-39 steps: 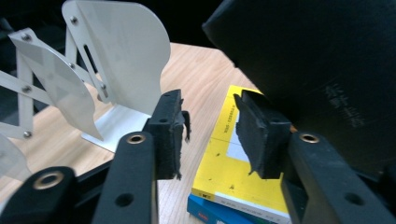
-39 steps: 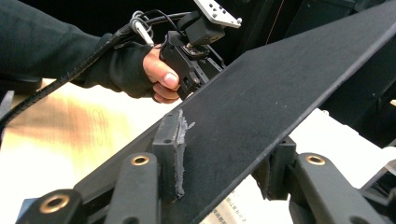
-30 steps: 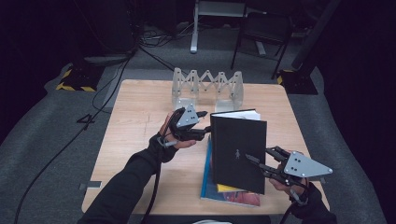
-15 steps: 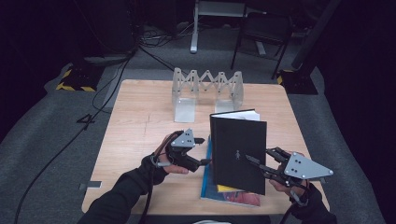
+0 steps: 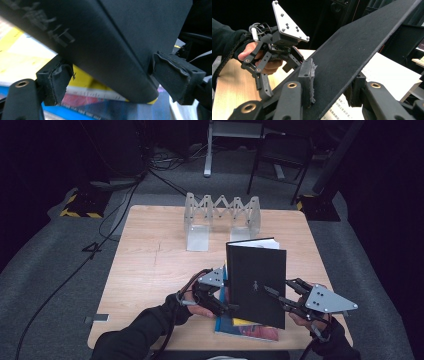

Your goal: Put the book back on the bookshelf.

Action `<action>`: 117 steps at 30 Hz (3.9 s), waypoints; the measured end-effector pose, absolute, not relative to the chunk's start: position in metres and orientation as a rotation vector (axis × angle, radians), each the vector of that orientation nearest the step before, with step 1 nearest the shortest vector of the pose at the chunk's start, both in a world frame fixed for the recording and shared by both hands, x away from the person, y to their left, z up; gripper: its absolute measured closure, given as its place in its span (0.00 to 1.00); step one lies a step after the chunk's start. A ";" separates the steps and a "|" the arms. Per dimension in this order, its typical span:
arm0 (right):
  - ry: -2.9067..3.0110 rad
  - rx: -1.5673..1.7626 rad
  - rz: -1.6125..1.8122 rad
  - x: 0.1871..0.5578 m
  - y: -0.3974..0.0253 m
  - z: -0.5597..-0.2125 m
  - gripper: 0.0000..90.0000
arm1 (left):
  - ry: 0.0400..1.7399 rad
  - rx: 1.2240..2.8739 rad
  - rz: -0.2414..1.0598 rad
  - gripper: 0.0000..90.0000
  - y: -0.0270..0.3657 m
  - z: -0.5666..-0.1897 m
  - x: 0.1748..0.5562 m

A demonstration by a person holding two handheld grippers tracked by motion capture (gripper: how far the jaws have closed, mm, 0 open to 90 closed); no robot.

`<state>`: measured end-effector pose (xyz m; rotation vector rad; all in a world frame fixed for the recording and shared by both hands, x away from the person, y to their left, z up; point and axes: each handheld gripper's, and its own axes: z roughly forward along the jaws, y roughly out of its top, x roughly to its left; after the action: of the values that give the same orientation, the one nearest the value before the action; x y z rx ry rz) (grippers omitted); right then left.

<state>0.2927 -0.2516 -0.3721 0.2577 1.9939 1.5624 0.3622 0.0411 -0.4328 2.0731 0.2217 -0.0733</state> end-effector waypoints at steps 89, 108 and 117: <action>1.982 0.525 1.432 0.287 -0.283 -0.403 0.40 | 0.118 1.905 0.148 0.52 0.009 -0.395 0.350; 1.990 0.533 1.436 0.289 -0.282 -0.404 0.39 | 0.082 1.861 0.133 0.52 0.001 -0.369 0.357; 1.993 0.565 1.441 0.291 -0.285 -0.403 0.39 | 0.097 1.849 0.119 0.51 -0.005 -0.360 0.363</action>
<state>0.2910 -0.2849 -0.4032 0.5654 1.9930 1.4413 0.3629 -0.0055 -0.3602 1.8489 0.0968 0.1188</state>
